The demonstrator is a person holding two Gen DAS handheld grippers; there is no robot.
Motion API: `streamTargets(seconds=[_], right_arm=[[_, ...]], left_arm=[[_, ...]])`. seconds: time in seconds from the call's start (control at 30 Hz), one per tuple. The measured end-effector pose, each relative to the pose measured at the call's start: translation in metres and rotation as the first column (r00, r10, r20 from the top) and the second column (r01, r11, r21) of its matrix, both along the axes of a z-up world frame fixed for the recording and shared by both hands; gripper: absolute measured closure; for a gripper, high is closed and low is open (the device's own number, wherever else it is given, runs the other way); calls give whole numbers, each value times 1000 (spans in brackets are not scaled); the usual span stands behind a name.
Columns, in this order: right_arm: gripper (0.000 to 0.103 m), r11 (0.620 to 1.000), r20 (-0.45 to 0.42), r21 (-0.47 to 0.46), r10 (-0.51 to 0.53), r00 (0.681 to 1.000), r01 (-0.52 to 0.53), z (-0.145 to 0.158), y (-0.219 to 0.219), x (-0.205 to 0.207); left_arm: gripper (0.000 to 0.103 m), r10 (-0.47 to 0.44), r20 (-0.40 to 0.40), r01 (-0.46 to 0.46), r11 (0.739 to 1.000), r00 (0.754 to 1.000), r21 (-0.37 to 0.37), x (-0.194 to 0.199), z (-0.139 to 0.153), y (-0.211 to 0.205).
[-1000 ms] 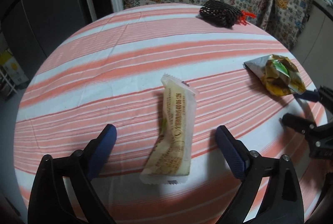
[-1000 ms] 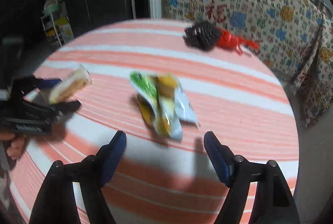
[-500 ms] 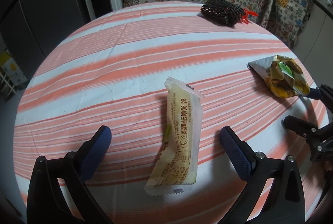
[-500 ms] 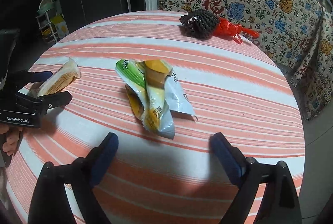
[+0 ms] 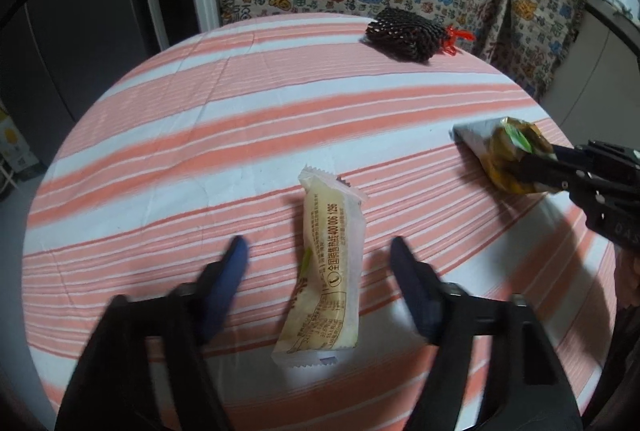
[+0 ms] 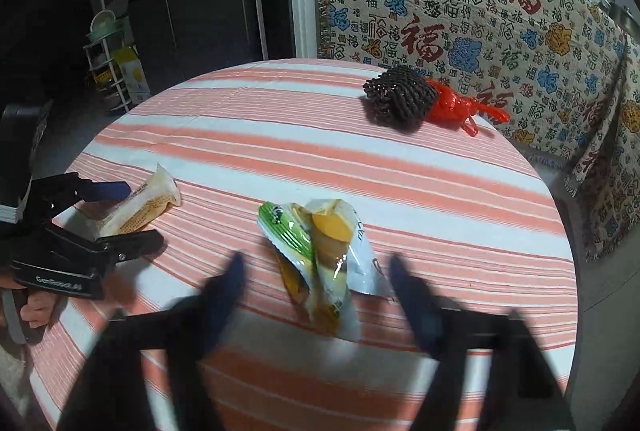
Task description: Collect trash
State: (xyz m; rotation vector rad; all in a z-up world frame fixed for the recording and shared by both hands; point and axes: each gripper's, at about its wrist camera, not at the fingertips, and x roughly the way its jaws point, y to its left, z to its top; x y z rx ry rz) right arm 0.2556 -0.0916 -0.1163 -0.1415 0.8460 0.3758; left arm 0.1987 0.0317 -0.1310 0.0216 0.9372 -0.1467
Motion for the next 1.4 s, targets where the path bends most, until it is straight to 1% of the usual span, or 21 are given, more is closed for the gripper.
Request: streamTargets(seconds=[0.03,0.1,0.2,0.33,0.43,0.6,0.83,1.13,1.3,1.4], right_arm=[[85,1000,-3,5,-4,1000,4,2,-1,0],[88,1000,2,18,-17,1000,17,7,-3,-4],[90,998,-3,61,-24,1000,24,14,-9,-12],[90,996,3,86,-39,999,39,26,-23,-26],[90,992,8,109,-58,998,56,36,-36,-33],[90,987,18,134,-96,995,93,50,-60,-46],[90,977,15,150,-158,987,154,55,-95,-59],[90,963,10,165,-218,976,214,54,-129,-71],[90,957,7,174,-237,972,232,52,-139,-73],[90,954,9,176,-248,969,243,52,-144,-74]], left_arm=[[67,-7,2,7,1000,1000,-11,-1,2,1],[87,-16,3,16,999,1000,-38,-4,5,3],[88,-16,29,18,998,999,-59,-11,13,2],[88,-21,72,27,997,997,-77,-20,29,-6],[88,-32,109,39,997,993,-60,-26,44,-18],[88,-58,135,66,996,989,-58,-28,59,-40],[88,-107,173,116,993,979,-38,-27,76,-75],[88,-161,188,166,986,969,-12,-27,82,-109],[88,-182,178,190,981,967,-28,-25,79,-120],[88,-203,155,213,976,967,-51,-25,72,-129]])
